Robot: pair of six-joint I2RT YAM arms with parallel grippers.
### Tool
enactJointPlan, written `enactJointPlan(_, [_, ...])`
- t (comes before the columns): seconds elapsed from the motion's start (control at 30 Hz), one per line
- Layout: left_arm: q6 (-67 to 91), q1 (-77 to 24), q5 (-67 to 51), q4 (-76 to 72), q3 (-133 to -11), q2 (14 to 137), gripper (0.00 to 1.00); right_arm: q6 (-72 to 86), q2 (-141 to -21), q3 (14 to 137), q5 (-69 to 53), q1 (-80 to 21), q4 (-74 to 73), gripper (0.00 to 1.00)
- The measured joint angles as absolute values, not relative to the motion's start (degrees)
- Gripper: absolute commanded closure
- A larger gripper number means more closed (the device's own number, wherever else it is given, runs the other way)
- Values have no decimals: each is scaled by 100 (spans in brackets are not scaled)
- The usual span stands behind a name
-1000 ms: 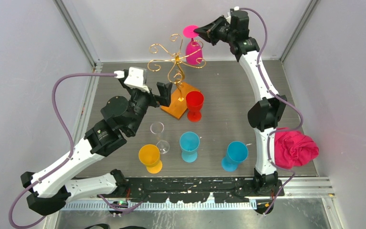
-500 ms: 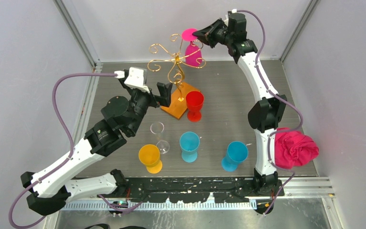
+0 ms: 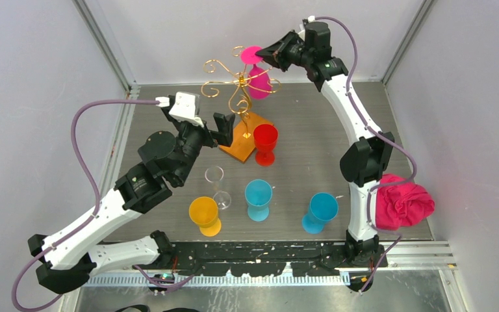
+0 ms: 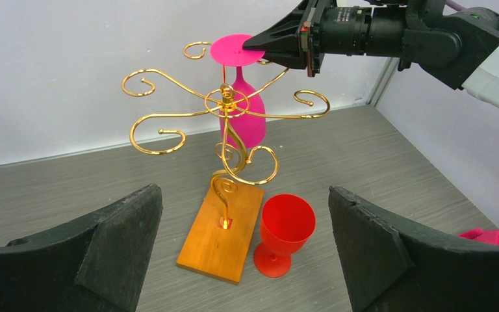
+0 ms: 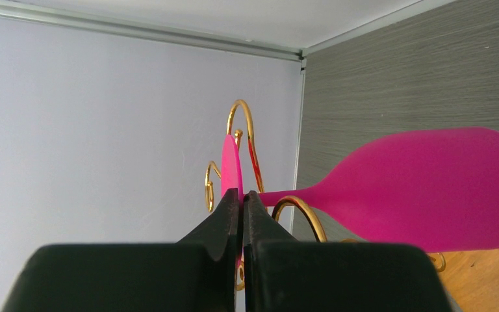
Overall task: Place the wine glass upside down on the wine glass rack
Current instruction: Turn the wine glass upside down at the wine rack.
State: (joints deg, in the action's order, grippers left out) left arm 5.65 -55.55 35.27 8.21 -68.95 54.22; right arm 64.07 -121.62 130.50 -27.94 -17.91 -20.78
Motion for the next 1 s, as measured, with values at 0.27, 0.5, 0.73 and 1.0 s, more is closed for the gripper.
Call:
enactJointPlan(0.27, [600, -5555, 3492, 880, -6895, 5415, 0, 6348, -11839, 12593, -2753, -1791, -2058, 99])
enactJointPlan(0.5, [703, -5555, 3483, 976, -6879, 5365, 0, 6305, -11507, 12241, -2718, -1791, -2010, 99])
enactJointPlan(0.73, [738, -5555, 3470, 1017, -6860, 5347, 0, 6283, -11233, 11977, -2705, -1791, -1931, 99])
enactJointPlan(1.0, [755, -5555, 3468, 1041, -6842, 5347, 0, 6239, -11089, 11773, -2668, -1791, -1841, 99])
